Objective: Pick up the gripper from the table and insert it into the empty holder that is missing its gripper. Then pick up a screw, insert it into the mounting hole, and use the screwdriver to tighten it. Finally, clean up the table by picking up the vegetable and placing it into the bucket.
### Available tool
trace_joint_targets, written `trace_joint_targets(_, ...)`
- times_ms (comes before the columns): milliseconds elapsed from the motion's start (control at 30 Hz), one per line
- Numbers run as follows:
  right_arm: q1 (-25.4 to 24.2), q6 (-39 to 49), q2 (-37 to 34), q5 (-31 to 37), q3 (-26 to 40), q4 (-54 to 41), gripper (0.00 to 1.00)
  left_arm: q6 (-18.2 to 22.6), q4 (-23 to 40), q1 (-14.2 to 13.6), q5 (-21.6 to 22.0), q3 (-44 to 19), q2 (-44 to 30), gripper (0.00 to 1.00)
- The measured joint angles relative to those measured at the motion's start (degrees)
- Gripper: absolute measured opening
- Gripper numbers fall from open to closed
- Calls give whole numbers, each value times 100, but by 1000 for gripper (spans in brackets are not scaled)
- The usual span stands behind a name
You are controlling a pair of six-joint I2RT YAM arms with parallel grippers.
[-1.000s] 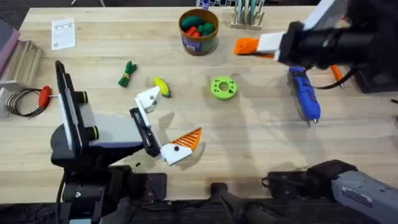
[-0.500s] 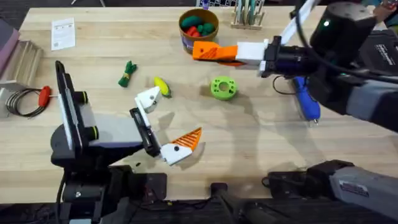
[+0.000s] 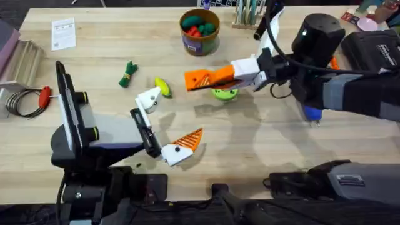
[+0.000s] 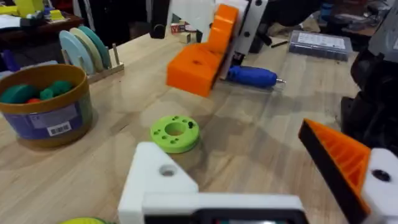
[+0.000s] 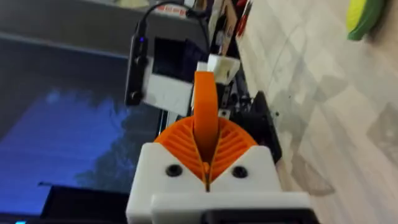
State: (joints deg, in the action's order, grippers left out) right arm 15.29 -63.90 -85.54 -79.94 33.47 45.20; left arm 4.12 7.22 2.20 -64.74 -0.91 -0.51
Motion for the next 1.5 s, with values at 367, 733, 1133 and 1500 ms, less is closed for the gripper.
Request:
trace_joint_targets(367,444,-89,-753,-505,0,49,8,0,0,-1,-1,0,0,985)
trace_joint_targets(733,1018,-104,-1572,-719,654,67,8,0,0,0,-1,0,0,985)
trace_joint_targets(1133,1134,-85,-1701,-732,1157,67,8,0,0,0,-1,0,0,986)
trace_joint_targets(1500,1258,-220,-2061,-732,1298,91,8,-7,2,19,5,0,0,985)
